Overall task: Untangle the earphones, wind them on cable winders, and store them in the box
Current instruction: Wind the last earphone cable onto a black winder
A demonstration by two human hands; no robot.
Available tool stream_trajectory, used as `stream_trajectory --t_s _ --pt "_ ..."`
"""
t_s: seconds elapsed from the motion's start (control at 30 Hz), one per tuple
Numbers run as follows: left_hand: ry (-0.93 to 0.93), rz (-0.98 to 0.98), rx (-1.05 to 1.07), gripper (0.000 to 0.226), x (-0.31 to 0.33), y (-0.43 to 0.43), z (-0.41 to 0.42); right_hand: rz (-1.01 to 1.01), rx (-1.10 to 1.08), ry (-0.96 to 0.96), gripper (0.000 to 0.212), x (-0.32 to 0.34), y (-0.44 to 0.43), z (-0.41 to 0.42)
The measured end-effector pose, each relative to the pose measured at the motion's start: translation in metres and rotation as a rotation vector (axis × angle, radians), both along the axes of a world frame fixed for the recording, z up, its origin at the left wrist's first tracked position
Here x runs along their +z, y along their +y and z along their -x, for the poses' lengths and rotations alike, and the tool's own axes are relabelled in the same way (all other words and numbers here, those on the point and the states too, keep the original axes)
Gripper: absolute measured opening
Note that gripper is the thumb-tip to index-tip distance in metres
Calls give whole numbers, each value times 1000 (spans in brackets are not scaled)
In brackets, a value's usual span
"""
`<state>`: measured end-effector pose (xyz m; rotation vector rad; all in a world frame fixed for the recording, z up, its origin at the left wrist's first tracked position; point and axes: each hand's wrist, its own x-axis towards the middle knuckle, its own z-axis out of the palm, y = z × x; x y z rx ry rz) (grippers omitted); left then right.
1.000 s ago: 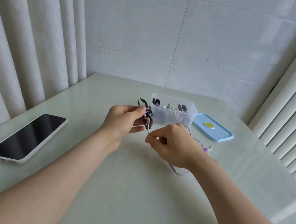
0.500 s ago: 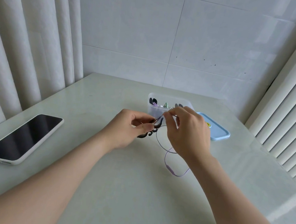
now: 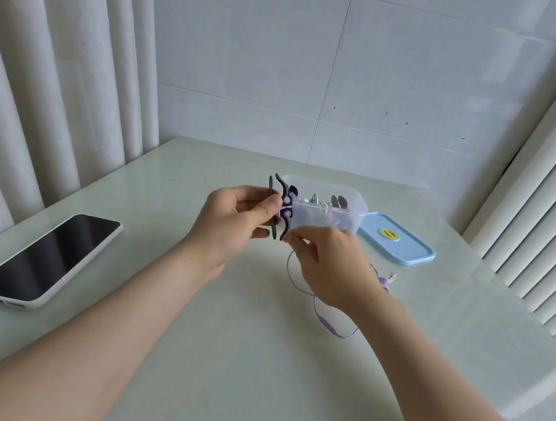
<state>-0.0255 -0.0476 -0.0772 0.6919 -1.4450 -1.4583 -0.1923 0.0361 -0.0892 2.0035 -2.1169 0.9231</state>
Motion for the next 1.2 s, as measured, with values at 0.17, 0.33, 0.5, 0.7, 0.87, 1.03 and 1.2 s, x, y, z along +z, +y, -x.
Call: stream_trajectory --t_s 0.17,0.33,0.5,0.7,0.87,1.03,1.2 --pt "25 -69 163 20 -4 -8 -2 -59 216 -19 33 -2 2 -11" --pt "61 -161 158 25 -5 -7 -1 -19 272 -30 50 2 5 -11" --pt "122 -284 106 26 -4 -5 -1 -26 284 -34 47 2 7 -16" --pt "-177 33 185 8 -10 -12 -6 155 67 -26 21 10 6 -13" --pt "-396 276 41 6 -11 -6 -4 299 -61 -13 9 14 7 -5" --pt "-552 417 -34 11 -9 -2 -5 347 -180 36 16 15 6 7" --pt "-513 425 -129 18 -8 1 -4 347 -223 27 13 13 5 11"
